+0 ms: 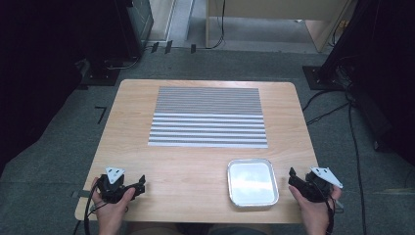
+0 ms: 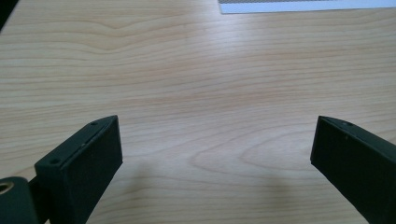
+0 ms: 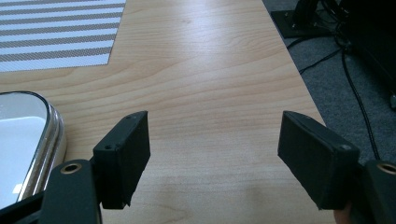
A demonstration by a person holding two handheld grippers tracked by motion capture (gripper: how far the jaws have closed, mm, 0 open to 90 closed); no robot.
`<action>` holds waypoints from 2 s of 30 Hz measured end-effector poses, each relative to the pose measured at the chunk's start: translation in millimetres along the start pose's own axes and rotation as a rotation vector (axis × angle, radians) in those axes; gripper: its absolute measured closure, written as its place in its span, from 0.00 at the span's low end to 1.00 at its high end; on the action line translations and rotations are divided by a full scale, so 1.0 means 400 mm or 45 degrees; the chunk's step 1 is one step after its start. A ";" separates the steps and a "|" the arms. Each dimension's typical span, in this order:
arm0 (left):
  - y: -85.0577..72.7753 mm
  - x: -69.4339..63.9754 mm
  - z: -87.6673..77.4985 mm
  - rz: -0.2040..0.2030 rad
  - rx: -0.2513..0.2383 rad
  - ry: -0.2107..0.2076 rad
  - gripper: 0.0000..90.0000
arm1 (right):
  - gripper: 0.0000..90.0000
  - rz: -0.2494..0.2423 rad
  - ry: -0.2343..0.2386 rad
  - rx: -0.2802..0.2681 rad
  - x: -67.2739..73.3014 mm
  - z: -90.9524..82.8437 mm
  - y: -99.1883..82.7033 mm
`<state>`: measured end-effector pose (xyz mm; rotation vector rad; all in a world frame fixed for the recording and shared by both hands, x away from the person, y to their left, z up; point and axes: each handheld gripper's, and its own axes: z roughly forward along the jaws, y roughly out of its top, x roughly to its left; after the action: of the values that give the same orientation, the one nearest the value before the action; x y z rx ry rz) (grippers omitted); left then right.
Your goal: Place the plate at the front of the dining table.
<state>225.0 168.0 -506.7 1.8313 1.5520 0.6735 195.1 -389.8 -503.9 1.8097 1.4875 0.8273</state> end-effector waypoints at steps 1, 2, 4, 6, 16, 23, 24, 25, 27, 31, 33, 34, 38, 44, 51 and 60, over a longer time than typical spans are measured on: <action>0.001 -0.009 0.001 0.008 0.000 -0.001 0.02 | 0.28 0.004 -0.001 0.002 0.001 -0.002 -0.001; 0.003 -0.017 0.003 0.020 -0.001 -0.003 0.02 | 0.28 0.008 0.001 0.004 0.002 -0.003 -0.001; 0.007 -0.033 0.004 0.034 -0.001 -0.011 0.02 | 0.28 0.000 0.009 0.003 0.003 -0.005 -0.001; 0.009 -0.041 0.004 0.034 -0.004 -0.015 0.02 | 0.28 -0.001 0.011 0.005 0.004 -0.006 0.000; 0.018 -0.141 0.012 0.086 -0.003 -0.075 0.02 | 0.32 -0.016 0.038 -0.016 0.019 -0.019 0.001; 0.040 -0.204 0.007 0.084 -0.024 -0.110 0.02 | 0.42 -0.041 0.076 -0.038 0.031 -0.024 -0.002; 0.043 -0.213 0.006 0.087 -0.028 -0.112 0.02 | 0.42 -0.041 0.088 -0.044 0.032 -0.024 -0.001; 0.045 -0.223 0.006 0.089 -0.030 -0.118 0.02 | 0.43 -0.041 0.099 -0.047 0.032 -0.025 -0.001; 0.048 -0.240 0.007 0.090 -0.035 -0.131 0.02 | 0.44 -0.040 0.127 -0.051 0.034 -0.025 -0.001; 0.053 -0.275 0.011 0.089 -0.038 -0.159 0.02 | 0.47 -0.038 0.164 -0.067 0.039 -0.026 -0.003; 0.055 -0.292 0.012 0.095 -0.039 -0.171 0.02 | 0.50 -0.041 0.181 -0.074 0.041 -0.027 -0.005; 0.055 -0.300 0.013 0.100 -0.039 -0.176 0.02 | 0.52 -0.042 0.187 -0.084 0.042 -0.028 -0.006; 0.056 -0.329 0.014 0.112 -0.038 -0.198 0.02 | 0.55 -0.036 0.208 -0.109 0.042 -0.029 -0.009; 0.055 -0.373 0.019 0.133 -0.032 -0.237 0.02 | 0.62 0.000 0.263 -0.106 0.044 -0.033 -0.009; 0.059 -0.422 0.022 0.162 -0.029 -0.277 0.03 | 0.63 0.012 0.317 -0.070 0.052 -0.034 -0.009; 0.061 -0.480 0.031 0.188 -0.014 -0.319 0.03 | 0.70 0.057 0.421 -0.063 0.056 -0.039 -0.005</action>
<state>217.3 -25.2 -493.0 1.9529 1.2590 0.4947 184.9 -366.2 -494.6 1.7357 1.6149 1.2225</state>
